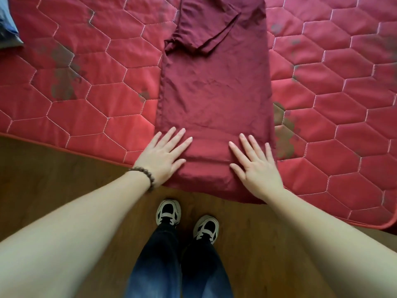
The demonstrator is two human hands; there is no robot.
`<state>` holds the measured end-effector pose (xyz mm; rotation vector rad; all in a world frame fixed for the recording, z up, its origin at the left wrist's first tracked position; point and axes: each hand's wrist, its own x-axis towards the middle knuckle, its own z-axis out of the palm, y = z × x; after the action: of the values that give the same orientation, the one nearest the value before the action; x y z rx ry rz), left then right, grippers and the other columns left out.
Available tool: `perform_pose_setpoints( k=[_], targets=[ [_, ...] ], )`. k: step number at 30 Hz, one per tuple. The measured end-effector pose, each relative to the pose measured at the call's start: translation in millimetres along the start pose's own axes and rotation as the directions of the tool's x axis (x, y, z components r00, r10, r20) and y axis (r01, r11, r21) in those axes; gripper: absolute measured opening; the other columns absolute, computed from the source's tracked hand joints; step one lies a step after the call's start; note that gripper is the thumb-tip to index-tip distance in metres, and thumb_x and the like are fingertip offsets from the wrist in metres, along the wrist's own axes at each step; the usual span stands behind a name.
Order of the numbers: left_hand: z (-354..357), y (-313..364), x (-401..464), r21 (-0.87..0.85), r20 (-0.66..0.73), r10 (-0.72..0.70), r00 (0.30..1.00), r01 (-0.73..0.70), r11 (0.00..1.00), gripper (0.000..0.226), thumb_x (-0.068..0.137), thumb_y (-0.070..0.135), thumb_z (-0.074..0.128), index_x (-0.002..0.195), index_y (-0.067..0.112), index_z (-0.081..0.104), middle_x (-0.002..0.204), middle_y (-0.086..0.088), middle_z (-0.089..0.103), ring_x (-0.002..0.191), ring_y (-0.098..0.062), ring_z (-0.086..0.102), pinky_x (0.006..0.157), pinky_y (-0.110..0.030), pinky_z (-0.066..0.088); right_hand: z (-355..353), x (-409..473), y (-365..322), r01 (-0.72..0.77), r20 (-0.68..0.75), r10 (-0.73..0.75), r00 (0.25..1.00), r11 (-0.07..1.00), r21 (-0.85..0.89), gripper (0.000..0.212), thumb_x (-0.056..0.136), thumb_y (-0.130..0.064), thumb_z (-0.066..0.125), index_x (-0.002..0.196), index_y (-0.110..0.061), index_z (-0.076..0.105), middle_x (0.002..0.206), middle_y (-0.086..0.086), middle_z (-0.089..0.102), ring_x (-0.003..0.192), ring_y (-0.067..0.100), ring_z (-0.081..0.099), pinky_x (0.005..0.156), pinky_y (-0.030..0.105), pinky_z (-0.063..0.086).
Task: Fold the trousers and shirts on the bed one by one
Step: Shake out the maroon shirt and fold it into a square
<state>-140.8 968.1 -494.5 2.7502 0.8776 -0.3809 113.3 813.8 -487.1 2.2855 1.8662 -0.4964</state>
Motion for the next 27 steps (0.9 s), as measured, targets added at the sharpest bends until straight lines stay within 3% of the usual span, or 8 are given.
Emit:
perform_pose_setpoints(
  k=[3,6,13,18,21,23,25,27],
  targets=[
    [-8,-33,-23,0.005,-0.038,0.102,0.994,-0.102,0.995,0.067,0.095,0.019,0.05,0.15,0.03,0.013,0.158,0.002,0.015,0.146,-0.026,0.015,0.118,-0.048,0.012,-6,-30,50,0.034,0.01,-0.034,0.999,0.999,0.024,0.054,0.098,-0.049,0.022,0.15,-0.038,0.012,0.16,-0.003,0.013,0.148,0.02,0.013,0.118,0.051,0.01],
    [-20,-49,-26,0.11,-0.105,0.112,0.988,-0.1,0.989,0.092,0.066,-0.015,0.056,0.148,0.02,0.034,0.155,-0.007,0.028,0.143,-0.031,0.024,0.114,-0.052,0.022,-15,-48,88,0.039,-0.082,-0.037,0.996,0.999,0.025,0.066,0.094,-0.01,0.05,0.15,-0.03,0.023,0.159,0.002,0.02,0.146,0.024,0.019,0.117,0.054,0.016],
    [-27,-19,11,0.021,0.028,0.233,0.972,-0.233,0.972,0.09,0.069,-0.012,0.045,0.148,0.029,0.029,0.158,-0.002,0.017,0.147,-0.023,0.005,0.12,-0.041,0.0,-29,-15,72,0.312,-0.032,-0.313,0.949,0.95,-0.016,0.099,0.055,0.019,0.056,0.142,-0.026,0.046,0.154,0.005,0.031,0.144,0.031,0.02,0.115,0.055,0.015],
    [-49,-9,20,-0.334,-0.023,0.122,0.992,-0.122,0.935,0.062,0.074,-0.014,0.044,0.122,0.018,0.066,0.145,-0.001,0.045,0.143,-0.019,0.027,0.119,-0.034,0.001,-57,10,64,0.231,0.018,-0.254,0.967,0.904,0.358,0.074,0.057,0.025,0.043,0.113,-0.015,0.072,0.127,0.003,0.062,0.133,0.016,0.044,0.119,0.037,0.005],
    [-77,-17,33,-0.636,0.165,-0.043,0.985,0.139,0.759,0.047,0.084,-0.011,0.042,0.109,0.016,0.071,0.124,0.006,0.062,0.131,-0.01,0.04,0.112,-0.018,0.019,-92,33,68,0.041,0.147,-0.148,0.978,0.829,0.558,0.044,0.08,0.01,0.055,0.1,-0.023,0.075,0.095,-0.012,0.073,0.105,-0.015,0.047,0.109,0.007,0.015],
    [-102,-32,53,-0.802,0.296,-0.029,0.955,0.265,0.535,0.026,0.085,-0.005,0.048,0.094,0.005,0.071,0.094,-0.007,0.071,0.095,-0.022,0.063,0.09,-0.033,0.048,-119,58,74,-0.108,0.301,-0.132,0.944,0.739,0.665,0.026,0.085,-0.004,0.061,0.087,-0.025,0.075,0.076,-0.017,0.07,0.087,-0.008,0.058,0.088,0.018,0.042],
    [-127,-54,82,-0.916,0.328,-0.042,0.944,0.328,0.232,0.021,0.073,-0.005,0.048,0.084,-0.004,0.065,0.071,-0.011,0.064,0.065,-0.02,0.059,0.066,-0.033,0.05,-143,93,80,-0.27,0.354,-0.08,0.932,0.499,0.824,0.013,0.087,-0.004,0.057,0.084,-0.004,0.069,0.065,-0.006,0.065,0.063,0.006,0.06,0.061,0.024,0.046],
    [-143,-78,119,-0.938,0.344,-0.129,0.93,0.346,-0.002,0.017,0.075,-0.005,0.052,0.088,-0.001,0.063,0.069,-0.003,0.069,0.064,-0.017,0.061,0.063,-0.025,0.053,-157,136,88,-0.405,0.39,0.108,0.914,0.25,0.879,0.023,0.094,0.003,0.045,0.078,0.001,0.061,0.053,-0.004,0.064,0.047,0.005,0.059,0.047,0.016,0.046]
  ],
)
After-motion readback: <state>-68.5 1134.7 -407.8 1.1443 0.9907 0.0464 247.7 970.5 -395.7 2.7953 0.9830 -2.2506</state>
